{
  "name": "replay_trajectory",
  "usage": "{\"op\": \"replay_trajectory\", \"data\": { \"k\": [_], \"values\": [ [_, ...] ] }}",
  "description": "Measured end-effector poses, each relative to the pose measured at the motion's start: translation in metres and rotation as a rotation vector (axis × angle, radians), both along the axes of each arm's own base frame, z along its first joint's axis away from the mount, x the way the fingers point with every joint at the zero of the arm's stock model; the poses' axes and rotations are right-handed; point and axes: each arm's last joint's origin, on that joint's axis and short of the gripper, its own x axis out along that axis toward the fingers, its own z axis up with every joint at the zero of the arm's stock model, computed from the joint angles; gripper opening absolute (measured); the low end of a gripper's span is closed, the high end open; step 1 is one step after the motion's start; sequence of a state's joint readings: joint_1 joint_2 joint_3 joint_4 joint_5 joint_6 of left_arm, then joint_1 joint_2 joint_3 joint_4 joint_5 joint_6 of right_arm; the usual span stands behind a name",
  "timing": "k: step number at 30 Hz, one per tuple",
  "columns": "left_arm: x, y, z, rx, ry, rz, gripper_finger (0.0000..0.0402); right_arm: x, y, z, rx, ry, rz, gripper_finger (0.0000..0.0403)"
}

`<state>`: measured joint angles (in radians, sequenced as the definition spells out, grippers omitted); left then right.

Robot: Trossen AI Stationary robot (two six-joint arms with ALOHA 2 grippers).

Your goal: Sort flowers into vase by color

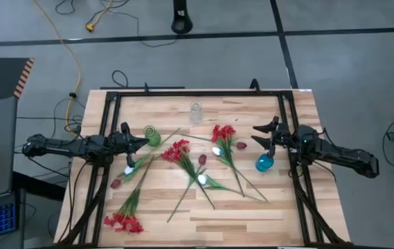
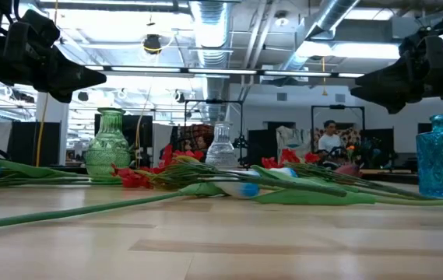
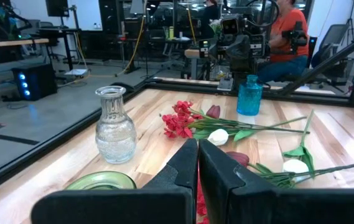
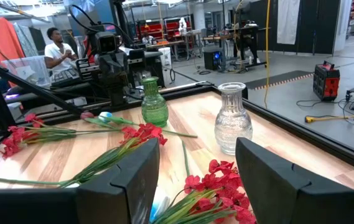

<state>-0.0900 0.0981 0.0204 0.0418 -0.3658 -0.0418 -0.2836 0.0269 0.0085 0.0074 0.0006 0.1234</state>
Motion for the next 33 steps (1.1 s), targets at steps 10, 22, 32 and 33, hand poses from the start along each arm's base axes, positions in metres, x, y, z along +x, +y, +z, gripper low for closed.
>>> {"op": "replay_trajectory", "data": {
  "k": [10, 22, 32, 33],
  "values": [
    [0.0, 0.0, 0.0, 0.0, 0.0, 0.0, 0.0, 0.0, 0.0, 0.0, 0.0, 0.0, 0.0, 0.024],
    [0.0, 0.0, 0.0, 0.0, 0.0, 0.0, 0.0, 0.0, 0.0, 0.001, -0.004, -0.012, 0.0, 0.024],
    [0.0, 0.0, 0.0, 0.0, 0.0, 0.0, 0.0, -0.001, 0.0, 0.013, -0.039, -0.136, 0.002, 0.024],
    [0.0, 0.0, 0.0, -0.002, -0.001, 0.0, 0.0, -0.001, 0.0, 0.015, -0.042, -0.147, 0.002, 0.024]
  ]
}}
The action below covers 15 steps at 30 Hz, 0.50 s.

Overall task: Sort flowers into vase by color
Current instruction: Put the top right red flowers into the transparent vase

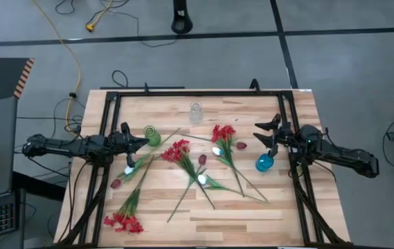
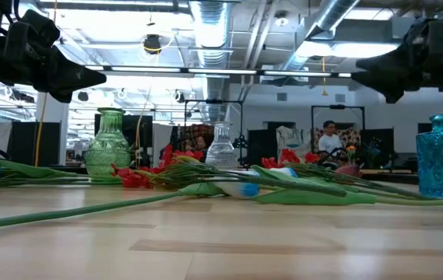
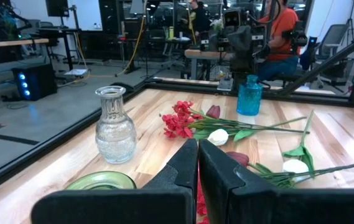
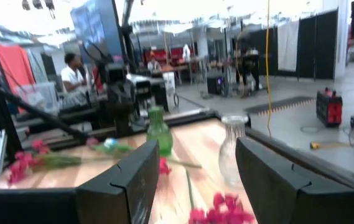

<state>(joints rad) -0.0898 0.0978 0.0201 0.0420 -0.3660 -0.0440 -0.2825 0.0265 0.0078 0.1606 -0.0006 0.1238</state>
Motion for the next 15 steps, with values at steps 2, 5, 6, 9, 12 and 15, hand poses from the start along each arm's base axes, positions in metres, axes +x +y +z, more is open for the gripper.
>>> {"op": "replay_trajectory", "data": {
  "k": [2, 5, 6, 9, 12, 15],
  "values": [
    [0.0, 0.0, 0.0, -0.005, -0.002, 0.0, 0.0, 0.0, 0.0, 0.001, -0.003, -0.01, -0.001, 0.024],
    [0.0, 0.0, 0.0, -0.002, 0.0, 0.0, 0.0, 0.0, 0.0, 0.001, -0.001, -0.008, -0.008, 0.024],
    [0.0, 0.0, 0.0, -0.002, 0.0, 0.0, 0.0, 0.0, 0.0, 0.001, -0.001, -0.008, -0.009, 0.024],
    [0.0, 0.0, 0.0, -0.002, 0.0, 0.0, 0.0, 0.0, 0.0, 0.002, 0.052, -0.036, 0.001, 0.024],
    [0.0, 0.0, 0.0, -0.002, 0.0, -0.001, 0.0, -0.001, 0.0, 0.007, 0.107, -0.078, 0.013, 0.024],
    [0.0, 0.0, 0.0, -0.002, 0.0, 0.0, 0.0, -0.004, 0.001, 0.02, 0.111, -0.107, 0.017, 0.024]
  ]
}}
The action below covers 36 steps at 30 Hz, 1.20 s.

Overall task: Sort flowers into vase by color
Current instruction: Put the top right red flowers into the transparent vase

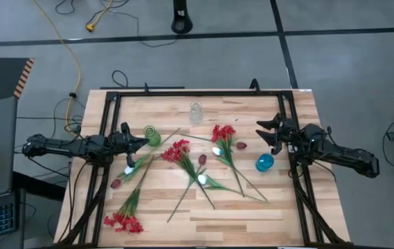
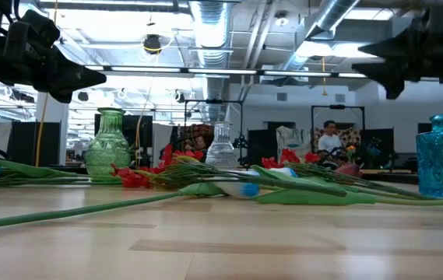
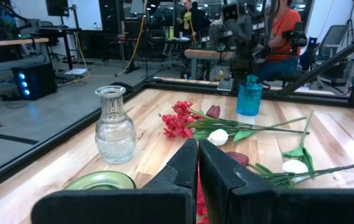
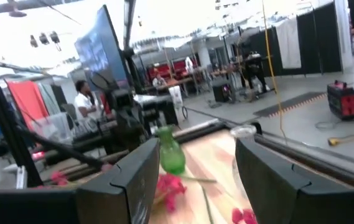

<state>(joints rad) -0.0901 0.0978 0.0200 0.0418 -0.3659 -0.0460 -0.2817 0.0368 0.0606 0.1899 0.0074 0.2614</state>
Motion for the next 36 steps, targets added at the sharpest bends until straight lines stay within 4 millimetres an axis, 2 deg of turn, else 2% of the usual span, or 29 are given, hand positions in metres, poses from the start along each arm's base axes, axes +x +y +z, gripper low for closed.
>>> {"op": "replay_trajectory", "data": {
  "k": [5, 9, 17, 22, 25, 30, 36],
  "values": [
    [0.0, 0.0, 0.0, 0.0, 0.0, 0.0, 0.0, -0.002, 0.001, 0.033, -0.009, -0.023, 0.0, 0.024],
    [0.0, 0.0, 0.0, 0.0, 0.0, 0.0, 0.0, 0.005, -0.001, 0.058, 0.018, 0.087, 0.001, 0.024],
    [0.0, 0.0, 0.0, 0.0, 0.0, 0.0, 0.0, 0.039, -0.011, 0.098, 0.209, 0.403, 0.001, 0.024],
    [0.0, 0.0, 0.0, 0.0, 0.0, 0.0, 0.0, 0.06, -0.017, 0.113, 0.384, 0.558, -0.021, 0.024],
    [0.0, 0.0, 0.0, 0.0, 0.0, 0.0, 0.0, 0.073, -0.02, 0.115, 0.475, 0.63, -0.035, 0.024],
    [0.0, 0.0, 0.0, 0.0, 0.0, 0.0, 0.0, 0.1, -0.016, 0.108, 0.591, 0.707, -0.017, 0.024],
    [0.0, 0.0, 0.0, 0.0, 0.0, 0.0, 0.0, 0.13, -0.002, 0.089, 0.687, 0.816, -0.01, 0.024]
  ]
}}
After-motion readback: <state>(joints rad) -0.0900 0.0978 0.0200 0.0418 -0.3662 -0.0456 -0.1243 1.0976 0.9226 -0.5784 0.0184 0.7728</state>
